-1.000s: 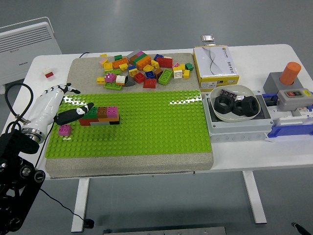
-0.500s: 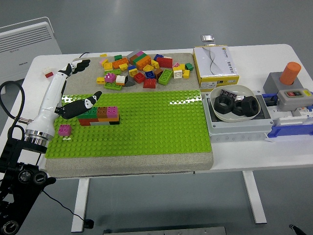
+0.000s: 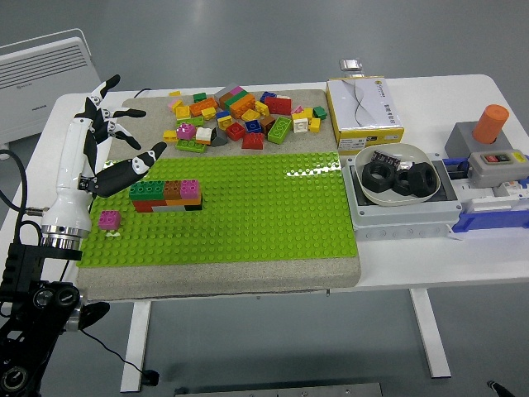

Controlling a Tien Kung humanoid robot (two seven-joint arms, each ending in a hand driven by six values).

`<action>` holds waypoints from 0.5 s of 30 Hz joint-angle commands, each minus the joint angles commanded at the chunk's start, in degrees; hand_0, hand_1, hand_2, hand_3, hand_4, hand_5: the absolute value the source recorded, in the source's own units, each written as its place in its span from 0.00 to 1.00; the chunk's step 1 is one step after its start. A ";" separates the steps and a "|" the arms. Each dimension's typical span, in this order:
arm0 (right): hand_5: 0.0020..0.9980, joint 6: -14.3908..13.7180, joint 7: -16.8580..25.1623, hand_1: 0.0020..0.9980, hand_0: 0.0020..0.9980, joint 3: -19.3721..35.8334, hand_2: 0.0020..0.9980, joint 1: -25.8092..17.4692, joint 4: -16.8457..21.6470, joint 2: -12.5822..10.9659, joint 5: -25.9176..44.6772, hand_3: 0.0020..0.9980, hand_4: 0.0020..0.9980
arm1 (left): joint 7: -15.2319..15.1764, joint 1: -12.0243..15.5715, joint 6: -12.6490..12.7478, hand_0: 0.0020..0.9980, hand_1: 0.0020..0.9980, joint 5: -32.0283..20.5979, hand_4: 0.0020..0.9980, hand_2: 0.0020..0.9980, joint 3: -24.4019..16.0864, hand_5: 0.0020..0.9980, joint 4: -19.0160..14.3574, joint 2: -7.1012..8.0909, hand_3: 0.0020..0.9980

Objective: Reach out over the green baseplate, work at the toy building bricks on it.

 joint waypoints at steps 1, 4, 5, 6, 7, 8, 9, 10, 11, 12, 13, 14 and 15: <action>0.91 -0.03 -0.03 0.63 0.68 0.00 0.68 -0.01 -0.02 -0.01 0.00 0.69 0.71 | 0.14 -0.03 -0.05 0.42 0.25 0.28 0.98 0.36 0.10 0.00 0.09 -0.02 0.97; 0.91 -0.11 -0.11 0.63 0.68 0.00 0.68 -0.06 -0.05 -0.03 0.00 0.69 0.71 | 0.71 -0.16 -0.48 0.42 0.25 1.41 0.98 0.36 0.19 0.00 0.36 -0.03 0.97; 0.91 -0.12 -0.13 0.63 0.67 0.00 0.68 -0.07 -0.04 -0.03 0.00 0.69 0.72 | 0.84 -0.17 -0.64 0.48 0.25 1.67 0.99 0.20 0.18 0.02 0.44 -0.02 1.00; 0.91 -0.12 -0.16 0.63 0.67 0.00 0.68 -0.08 -0.04 -0.03 0.00 0.69 0.72 | 0.93 -0.18 -0.77 0.48 0.25 1.88 0.99 0.20 0.18 0.02 0.51 -0.02 1.00; 0.91 -0.13 -0.18 0.63 0.67 0.00 0.68 -0.09 -0.04 -0.02 0.00 0.69 0.72 | 1.02 -0.19 -0.94 0.48 0.25 2.16 0.99 0.20 0.18 0.02 0.60 -0.02 1.00; 0.91 -0.14 -0.20 0.63 0.67 0.00 0.68 -0.09 -0.04 -0.01 0.00 0.69 0.72 | 1.06 -0.20 -1.03 0.48 0.25 2.31 0.99 0.20 0.19 0.02 0.63 -0.03 1.00; 0.91 -0.14 -0.24 0.63 0.67 0.00 0.68 -0.10 -0.03 0.01 0.00 0.69 0.72 | 1.14 -0.23 -1.18 0.48 0.25 2.69 0.99 0.20 0.23 0.02 0.70 -0.06 1.00; 0.91 -0.14 -0.25 0.63 0.67 0.00 0.68 -0.10 -0.04 0.01 0.00 0.69 0.72 | 1.17 -0.24 -1.24 0.48 0.25 2.90 0.99 0.20 0.26 0.02 0.71 -0.08 1.00; 0.91 -0.15 -0.27 0.63 0.67 0.00 0.68 -0.11 -0.04 0.01 0.00 0.69 0.72 | 1.19 -0.25 -1.30 0.49 0.24 3.22 0.98 0.17 0.31 0.01 0.71 -0.10 1.00; 0.91 -0.15 -0.29 0.63 0.67 0.00 0.68 -0.12 -0.04 0.00 0.00 0.69 0.72 | 1.15 -0.26 -1.27 0.49 0.24 3.46 0.98 0.17 0.33 0.01 0.70 -0.13 1.00; 0.91 -0.15 -0.30 0.63 0.67 0.00 0.68 -0.12 -0.04 0.00 0.00 0.69 0.72 | 1.09 -0.28 -1.23 0.49 0.24 3.64 0.98 0.17 0.33 0.01 0.68 -0.15 1.00; 0.91 -0.15 -0.31 0.63 0.67 0.00 0.68 -0.12 -0.04 0.00 0.00 0.69 0.72 | 0.99 -0.29 -1.16 0.49 0.24 3.79 0.98 0.17 0.31 0.01 0.65 -0.15 1.00; 0.91 -0.15 -0.32 0.63 0.67 0.00 0.68 -0.12 -0.04 0.00 0.00 0.69 0.72 | 0.87 -0.30 -1.07 0.49 0.24 3.88 0.98 0.17 0.28 0.01 0.63 -0.14 1.00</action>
